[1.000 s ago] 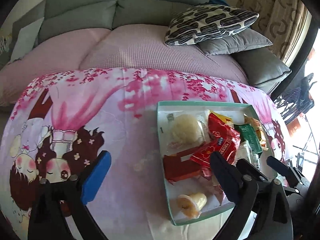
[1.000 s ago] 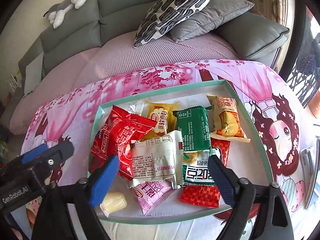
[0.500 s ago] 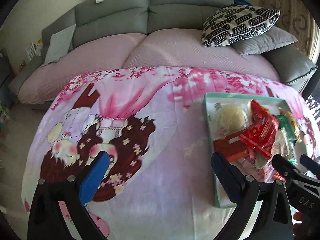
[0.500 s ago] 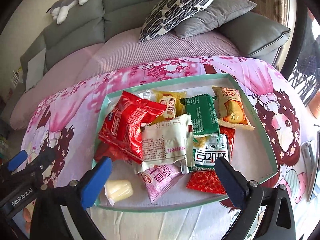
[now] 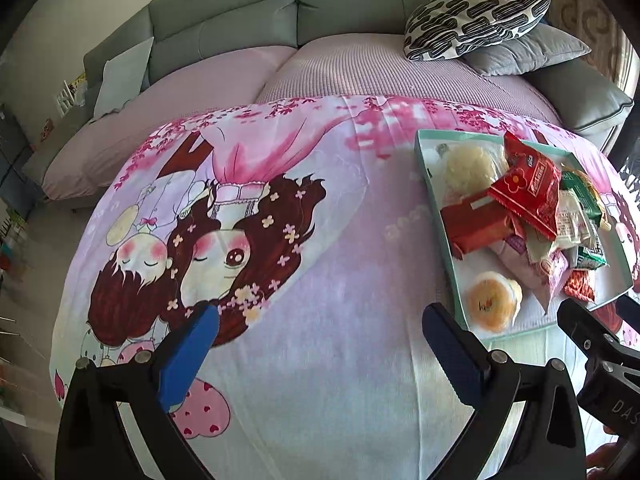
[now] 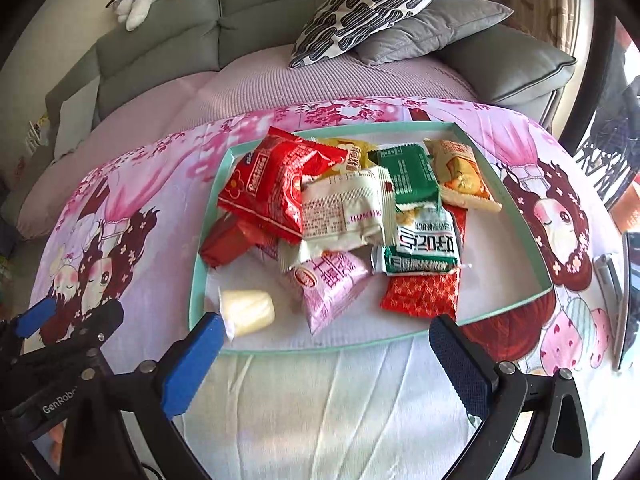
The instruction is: Organize snacks
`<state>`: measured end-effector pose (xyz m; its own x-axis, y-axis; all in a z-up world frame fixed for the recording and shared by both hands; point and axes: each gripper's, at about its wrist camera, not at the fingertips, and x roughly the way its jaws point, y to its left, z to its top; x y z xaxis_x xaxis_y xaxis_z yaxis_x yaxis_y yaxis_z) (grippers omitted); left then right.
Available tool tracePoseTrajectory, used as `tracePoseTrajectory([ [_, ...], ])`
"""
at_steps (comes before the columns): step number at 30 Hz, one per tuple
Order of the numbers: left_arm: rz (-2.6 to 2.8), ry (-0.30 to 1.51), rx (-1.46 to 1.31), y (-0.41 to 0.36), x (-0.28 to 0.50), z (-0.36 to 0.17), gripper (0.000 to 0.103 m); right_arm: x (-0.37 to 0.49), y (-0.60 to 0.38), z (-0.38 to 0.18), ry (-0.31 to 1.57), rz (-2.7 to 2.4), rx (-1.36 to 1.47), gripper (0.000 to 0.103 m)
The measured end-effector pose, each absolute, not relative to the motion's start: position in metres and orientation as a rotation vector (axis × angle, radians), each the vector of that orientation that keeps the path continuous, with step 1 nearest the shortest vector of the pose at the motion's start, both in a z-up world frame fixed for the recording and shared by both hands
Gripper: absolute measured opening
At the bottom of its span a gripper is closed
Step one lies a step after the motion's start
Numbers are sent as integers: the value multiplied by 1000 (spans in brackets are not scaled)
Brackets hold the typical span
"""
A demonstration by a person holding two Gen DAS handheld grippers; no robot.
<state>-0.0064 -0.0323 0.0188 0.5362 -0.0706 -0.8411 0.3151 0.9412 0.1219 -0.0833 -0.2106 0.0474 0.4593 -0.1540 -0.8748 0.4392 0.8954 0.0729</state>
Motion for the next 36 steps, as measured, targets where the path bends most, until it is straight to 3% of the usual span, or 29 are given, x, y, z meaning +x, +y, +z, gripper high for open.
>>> tracePoseTrajectory([
  [36, -263, 1083, 247, -23, 0, 6, 101, -85, -205, 51, 1038, -355, 275, 103],
])
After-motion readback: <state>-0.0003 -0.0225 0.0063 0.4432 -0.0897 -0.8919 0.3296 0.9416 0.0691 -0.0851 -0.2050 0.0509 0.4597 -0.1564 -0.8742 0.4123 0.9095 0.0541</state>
